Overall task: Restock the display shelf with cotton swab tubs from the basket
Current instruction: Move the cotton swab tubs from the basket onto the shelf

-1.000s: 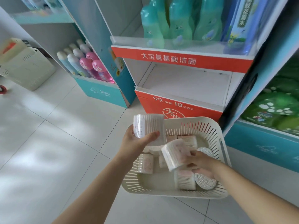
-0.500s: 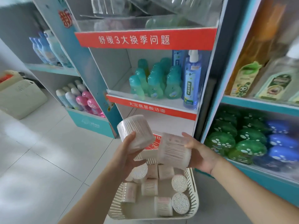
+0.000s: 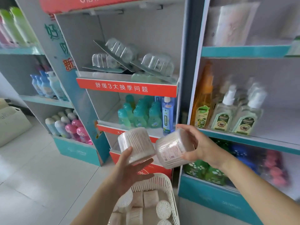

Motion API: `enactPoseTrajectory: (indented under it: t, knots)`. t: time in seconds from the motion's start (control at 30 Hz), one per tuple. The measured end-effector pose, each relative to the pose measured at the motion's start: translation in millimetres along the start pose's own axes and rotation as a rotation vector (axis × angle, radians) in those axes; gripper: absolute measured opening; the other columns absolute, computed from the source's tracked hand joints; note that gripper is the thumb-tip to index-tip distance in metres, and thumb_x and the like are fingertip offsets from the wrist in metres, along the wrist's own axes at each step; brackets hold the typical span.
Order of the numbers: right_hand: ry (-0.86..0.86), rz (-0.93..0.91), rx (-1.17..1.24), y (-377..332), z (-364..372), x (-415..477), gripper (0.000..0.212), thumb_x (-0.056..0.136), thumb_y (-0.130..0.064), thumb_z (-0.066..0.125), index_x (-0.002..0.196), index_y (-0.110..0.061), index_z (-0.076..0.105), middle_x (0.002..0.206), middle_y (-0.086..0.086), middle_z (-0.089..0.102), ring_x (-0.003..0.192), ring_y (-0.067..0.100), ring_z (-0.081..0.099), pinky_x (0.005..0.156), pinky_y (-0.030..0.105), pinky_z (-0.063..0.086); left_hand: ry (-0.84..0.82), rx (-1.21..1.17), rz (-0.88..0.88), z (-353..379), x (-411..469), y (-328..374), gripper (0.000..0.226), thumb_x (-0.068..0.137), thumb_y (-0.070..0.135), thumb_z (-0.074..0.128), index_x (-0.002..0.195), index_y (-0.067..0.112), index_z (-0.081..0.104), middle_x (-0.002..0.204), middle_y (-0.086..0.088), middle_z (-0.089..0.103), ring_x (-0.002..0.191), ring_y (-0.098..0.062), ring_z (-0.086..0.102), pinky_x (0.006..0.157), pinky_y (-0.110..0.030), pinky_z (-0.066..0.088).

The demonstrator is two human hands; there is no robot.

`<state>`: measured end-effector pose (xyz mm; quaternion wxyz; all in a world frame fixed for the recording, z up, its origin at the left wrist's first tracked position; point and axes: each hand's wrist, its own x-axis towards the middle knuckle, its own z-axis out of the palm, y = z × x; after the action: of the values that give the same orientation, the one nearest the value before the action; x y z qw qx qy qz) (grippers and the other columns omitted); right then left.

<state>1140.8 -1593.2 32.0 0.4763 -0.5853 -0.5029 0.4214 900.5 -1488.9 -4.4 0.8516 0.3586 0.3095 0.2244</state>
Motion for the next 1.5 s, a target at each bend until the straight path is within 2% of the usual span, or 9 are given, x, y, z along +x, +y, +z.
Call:
enactPoseTrajectory:
  t: [0.27, 0.43, 0.67, 0.93, 1.1, 1.27, 1.37, 1.43, 1.5]
  knots:
    - [0.137, 0.006, 0.232, -19.2, -21.4, -16.5, 0.114, 0.035, -0.047, 0.086, 0.138, -0.023, 0.043, 0.122, 0.003, 0.063, 0.111, 0.016, 0.061, 0.08, 0.026, 0.051, -0.086, 0.011, 0.071, 44.5, 6.7, 16.4, 0.105, 0.038, 0.048, 0.091, 0.128, 0.017, 0.047, 0.122, -0.022, 0.062, 0.114, -0.034, 0.06, 0.083, -0.06, 0.05]
    - [0.207, -0.031, 0.285, -38.0, -40.1, -25.5, 0.092, 0.048, -0.039, 0.074, 0.135, -0.023, 0.048, 0.121, 0.002, 0.065, 0.113, 0.021, 0.06, 0.078, 0.027, 0.049, -0.134, 0.115, 0.068, 71.2, 12.6, 24.7, 0.106, 0.038, 0.055, 0.088, 0.129, 0.017, 0.048, 0.124, -0.018, 0.062, 0.116, -0.029, 0.06, 0.085, -0.063, 0.049]
    - [0.429, -0.122, 0.262, -67.2, -51.1, -29.0, 0.102, 0.04, -0.051, 0.077, 0.134, -0.039, 0.041, 0.13, -0.011, 0.045, 0.115, 0.013, 0.051, 0.079, 0.028, 0.047, -0.077, 0.24, 0.143, 109.2, 20.9, 35.4, 0.079, 0.057, 0.051, 0.074, 0.125, 0.023, 0.047, 0.123, -0.01, 0.06, 0.116, -0.022, 0.059, 0.084, -0.05, 0.053]
    - [0.504, -0.14, 0.509, -86.3, -73.6, -20.1, 0.126, 0.012, -0.048, 0.092, 0.127, -0.028, 0.045, 0.125, 0.005, 0.055, 0.114, 0.025, 0.055, 0.101, 0.044, 0.042, 0.255, 0.666, 0.665, 143.4, 15.7, 64.8, 0.079, 0.06, 0.026, 0.087, 0.121, 0.031, 0.036, 0.107, 0.006, 0.055, 0.1, -0.012, 0.057, 0.07, -0.018, 0.051]
    - [0.474, -0.116, 0.552, -88.6, -80.2, -14.4, 0.131, 0.022, -0.042, 0.094, 0.138, -0.018, 0.036, 0.128, 0.016, 0.057, 0.115, 0.03, 0.057, 0.097, 0.045, 0.046, 0.552, 1.175, 1.022, 150.8, 8.5, 87.0, 0.098, 0.047, 0.037, 0.088, 0.128, 0.034, 0.032, 0.112, 0.016, 0.04, 0.105, -0.009, 0.039, 0.092, -0.04, 0.045]
    - [0.498, -0.11, 0.648, -84.6, -78.8, -7.6, 0.11, 0.024, -0.043, 0.093, 0.12, -0.02, 0.045, 0.111, 0.014, 0.064, 0.106, 0.028, 0.06, 0.081, 0.036, 0.048, 0.5, 1.205, 1.048, 147.8, 13.2, 87.9, 0.1, 0.051, 0.036, 0.087, 0.134, 0.032, 0.031, 0.117, 0.015, 0.034, 0.109, -0.01, 0.04, 0.092, -0.036, 0.047]
    - [0.461, -0.127, 0.744, -88.1, -74.2, -12.3, 0.066, 0.047, -0.036, 0.087, 0.103, -0.013, 0.059, 0.088, 0.008, 0.066, 0.091, 0.022, 0.061, 0.081, 0.037, 0.048, 0.457, 1.182, 1.055, 147.6, 12.8, 85.7, 0.098, 0.052, 0.03, 0.088, 0.134, 0.035, 0.035, 0.124, 0.009, 0.027, 0.101, -0.001, 0.032, 0.082, -0.015, 0.039]
    - [0.458, -0.14, 0.843, -90.1, -74.0, -14.4, 0.039, 0.066, -0.034, 0.072, 0.099, -0.015, 0.061, 0.086, 0.006, 0.066, 0.089, 0.022, 0.061, 0.081, 0.038, 0.047, 0.415, 1.163, 1.056, 149.1, 8.8, 87.5, 0.099, 0.052, 0.027, 0.089, 0.134, 0.038, 0.034, 0.12, 0.011, 0.025, 0.103, -0.003, 0.032, 0.081, -0.014, 0.036]
    - [0.468, -0.13, 0.9, -91.9, -73.9, -15.5, 0.04, 0.07, -0.035, 0.069, 0.104, -0.016, 0.06, 0.088, 0.007, 0.067, 0.093, 0.023, 0.062, 0.083, 0.04, 0.048, 0.391, 1.151, 1.087, 149.4, 4.7, 91.5, 0.102, 0.051, 0.025, 0.09, 0.133, 0.039, 0.032, 0.118, 0.012, 0.026, 0.109, -0.006, 0.034, 0.085, -0.017, 0.036]
